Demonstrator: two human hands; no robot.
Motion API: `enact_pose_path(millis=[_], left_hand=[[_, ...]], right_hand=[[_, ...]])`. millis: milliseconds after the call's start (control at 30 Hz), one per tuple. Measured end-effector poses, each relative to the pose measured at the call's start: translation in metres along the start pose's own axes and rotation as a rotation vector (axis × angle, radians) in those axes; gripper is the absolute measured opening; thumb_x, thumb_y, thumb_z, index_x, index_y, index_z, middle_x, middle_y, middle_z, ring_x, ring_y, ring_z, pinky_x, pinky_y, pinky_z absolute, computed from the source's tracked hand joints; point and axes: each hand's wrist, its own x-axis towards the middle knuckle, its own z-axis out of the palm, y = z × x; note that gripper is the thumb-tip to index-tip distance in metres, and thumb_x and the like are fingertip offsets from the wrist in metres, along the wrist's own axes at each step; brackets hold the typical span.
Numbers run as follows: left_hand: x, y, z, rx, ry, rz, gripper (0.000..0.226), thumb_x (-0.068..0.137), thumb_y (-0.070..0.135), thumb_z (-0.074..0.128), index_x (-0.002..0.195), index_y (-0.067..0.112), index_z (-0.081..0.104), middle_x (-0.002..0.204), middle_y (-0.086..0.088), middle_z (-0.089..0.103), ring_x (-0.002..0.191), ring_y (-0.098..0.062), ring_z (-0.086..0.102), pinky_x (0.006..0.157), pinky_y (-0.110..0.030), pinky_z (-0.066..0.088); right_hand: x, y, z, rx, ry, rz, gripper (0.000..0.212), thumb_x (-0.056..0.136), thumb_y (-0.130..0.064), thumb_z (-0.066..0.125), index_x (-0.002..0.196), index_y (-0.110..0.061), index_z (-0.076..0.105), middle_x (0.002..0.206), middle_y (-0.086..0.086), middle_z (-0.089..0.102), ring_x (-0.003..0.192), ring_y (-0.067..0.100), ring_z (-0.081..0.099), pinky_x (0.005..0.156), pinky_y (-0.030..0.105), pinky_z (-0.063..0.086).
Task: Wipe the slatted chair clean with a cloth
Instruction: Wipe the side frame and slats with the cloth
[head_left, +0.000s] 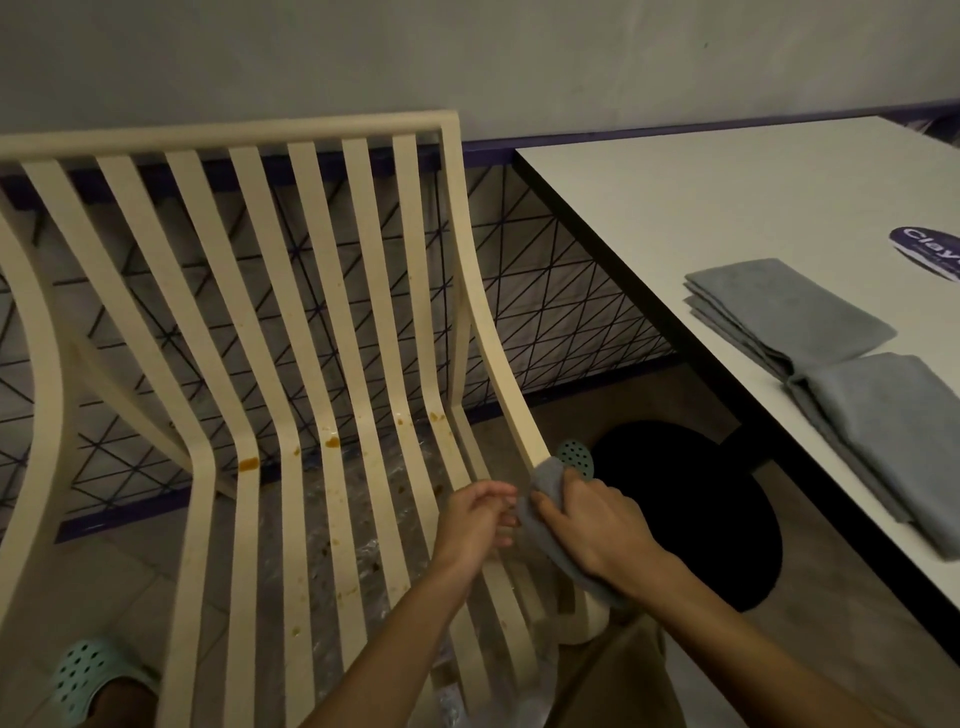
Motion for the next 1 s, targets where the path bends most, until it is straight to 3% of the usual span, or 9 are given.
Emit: enact_pose_path(millis=[200, 267, 367, 467, 533, 700, 767, 900, 1000], left_hand=[[0.008, -0.003, -0.005, -0.111, 0.073, -0.011, 0.032, 0.089, -0.008, 0.043, 0.106, 0.01, 0.064, 0.105, -0.009, 0.067, 0.091, -0.022, 0.064, 0.061, -0.029, 0.052], [0.013, -0.003, -0.009, -0.137, 0.063, -0.025, 0.031, 0.089, -0.008, 0.046, 0.109, 0.01, 0.063, 0.106, -0.007, 0.068, 0.093, -0.022, 0.065, 0.061, -0.029, 0.053], [0.017, 0.001, -0.009, -0.137, -0.049, -0.091, 0.024, 0.093, -0.002, 0.049, 0.108, 0.009, 0.064, 0.104, -0.009, 0.07, 0.088, -0.019, 0.069, 0.064, -0.031, 0.058], [0.015, 0.005, 0.005, -0.065, -0.24, -0.175, 0.02, 0.094, 0.007, 0.055, 0.111, 0.01, 0.064, 0.103, -0.008, 0.071, 0.09, -0.019, 0.07, 0.077, -0.039, 0.06], [0.017, 0.012, 0.013, -0.087, -0.298, -0.199, 0.03, 0.091, 0.012, 0.062, 0.121, 0.01, 0.06, 0.105, -0.006, 0.068, 0.09, -0.017, 0.068, 0.076, -0.033, 0.06], [0.031, 0.027, 0.019, -0.063, -0.279, -0.145, 0.049, 0.091, 0.028, 0.063, 0.135, 0.021, 0.042, 0.081, 0.001, 0.067, 0.065, -0.009, 0.068, 0.068, -0.027, 0.059], [0.034, 0.029, 0.017, 0.011, -0.309, -0.098, 0.032, 0.091, 0.032, 0.062, 0.119, 0.025, 0.048, 0.081, -0.001, 0.068, 0.061, -0.007, 0.067, 0.066, -0.027, 0.059], [0.044, 0.028, 0.013, 0.045, -0.341, -0.152, 0.044, 0.087, 0.037, 0.067, 0.12, 0.013, 0.05, 0.094, -0.008, 0.066, 0.069, -0.015, 0.069, 0.069, -0.034, 0.06], [0.047, 0.026, 0.013, 0.032, -0.353, -0.171, 0.029, 0.085, 0.036, 0.07, 0.101, 0.018, 0.052, 0.095, -0.009, 0.064, 0.065, -0.016, 0.067, 0.069, -0.037, 0.06]], right_hand=[[0.04, -0.013, -0.008, 0.001, 0.024, -0.02, 0.046, 0.1, -0.051, 0.03, 0.104, -0.013, 0.055, 0.1, 0.008, 0.062, 0.09, 0.027, 0.063, 0.071, 0.033, 0.043], [0.056, -0.017, -0.007, 0.001, 0.04, -0.032, 0.047, 0.1, -0.051, 0.029, 0.102, -0.012, 0.055, 0.1, 0.009, 0.064, 0.088, 0.028, 0.063, 0.072, 0.035, 0.046], [0.08, -0.021, -0.006, 0.015, 0.042, -0.024, 0.047, 0.1, -0.051, 0.029, 0.101, -0.011, 0.055, 0.101, 0.011, 0.064, 0.089, 0.03, 0.063, 0.072, 0.035, 0.046], [0.105, -0.025, -0.008, 0.023, 0.041, -0.018, 0.048, 0.1, -0.051, 0.029, 0.102, -0.011, 0.055, 0.102, 0.012, 0.064, 0.09, 0.031, 0.062, 0.076, 0.038, 0.048], [0.125, -0.031, -0.011, 0.029, 0.055, -0.03, 0.046, 0.1, -0.05, 0.029, 0.1, -0.012, 0.054, 0.1, 0.011, 0.063, 0.084, 0.028, 0.06, 0.074, 0.037, 0.048], [0.165, -0.041, -0.013, 0.016, 0.113, -0.044, 0.041, 0.1, -0.05, 0.03, 0.095, -0.014, 0.05, 0.092, 0.007, 0.059, 0.074, 0.022, 0.051, 0.067, 0.033, 0.04], [0.177, -0.044, -0.014, 0.006, 0.144, -0.062, 0.041, 0.1, -0.051, 0.03, 0.094, -0.015, 0.048, 0.086, 0.004, 0.055, 0.072, 0.021, 0.051, 0.067, 0.032, 0.04], [0.205, -0.054, -0.02, -0.017, 0.216, -0.081, 0.041, 0.101, -0.05, 0.029, 0.095, -0.014, 0.049, 0.081, 0.002, 0.05, 0.07, 0.019, 0.048, 0.066, 0.03, 0.037], [0.231, -0.062, -0.025, -0.029, 0.256, -0.084, 0.048, 0.1, -0.052, 0.026, 0.099, -0.011, 0.051, 0.083, 0.003, 0.056, 0.072, 0.02, 0.054, 0.068, 0.034, 0.045]])
